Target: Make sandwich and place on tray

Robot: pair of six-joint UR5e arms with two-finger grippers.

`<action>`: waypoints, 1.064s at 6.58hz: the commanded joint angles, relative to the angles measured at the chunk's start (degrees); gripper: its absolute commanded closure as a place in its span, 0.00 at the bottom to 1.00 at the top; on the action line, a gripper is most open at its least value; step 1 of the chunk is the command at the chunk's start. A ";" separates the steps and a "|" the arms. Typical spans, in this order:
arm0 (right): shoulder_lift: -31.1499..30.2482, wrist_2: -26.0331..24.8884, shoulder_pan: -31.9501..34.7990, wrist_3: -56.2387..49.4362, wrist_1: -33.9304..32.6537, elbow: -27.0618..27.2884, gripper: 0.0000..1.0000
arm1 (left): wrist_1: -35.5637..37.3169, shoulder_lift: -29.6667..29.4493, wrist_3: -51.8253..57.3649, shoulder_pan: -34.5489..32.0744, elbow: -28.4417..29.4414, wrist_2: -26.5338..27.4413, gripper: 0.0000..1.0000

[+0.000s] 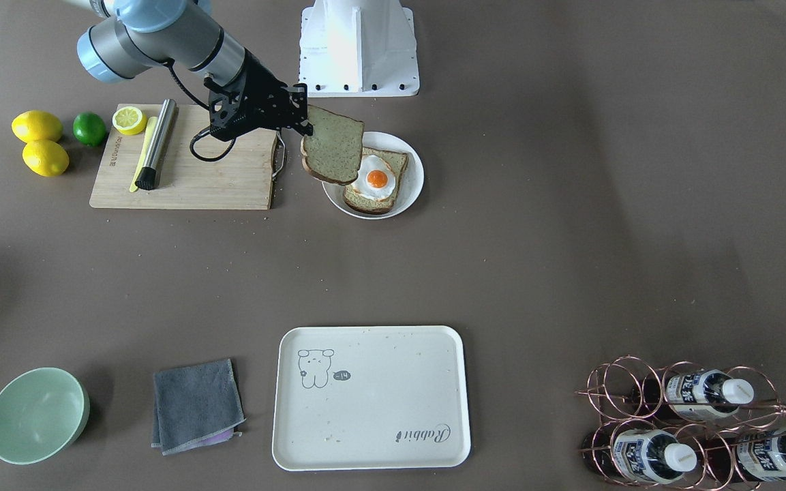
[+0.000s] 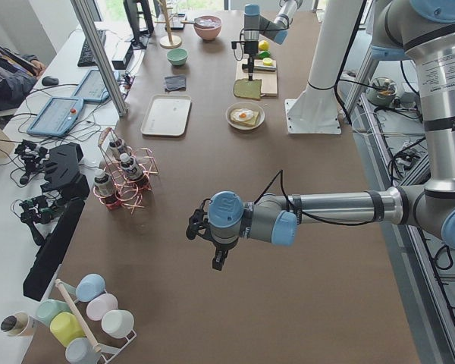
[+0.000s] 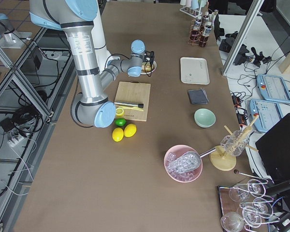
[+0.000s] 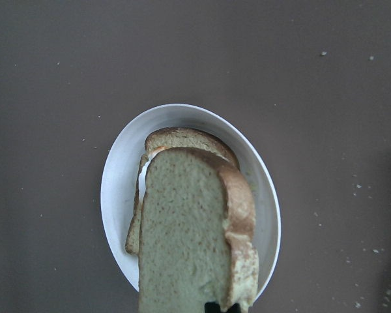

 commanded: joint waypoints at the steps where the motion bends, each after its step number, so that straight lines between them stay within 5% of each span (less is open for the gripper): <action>1: 3.41 -4.49 -2.68 1.25 0.02 -2.93 1.00 | 0.00 0.00 -0.02 0.00 -0.41 -0.03 0.02; 7: 6.84 -8.27 -3.92 5.64 0.02 -6.63 1.00 | 0.00 0.00 -0.02 0.00 -0.85 -0.03 0.02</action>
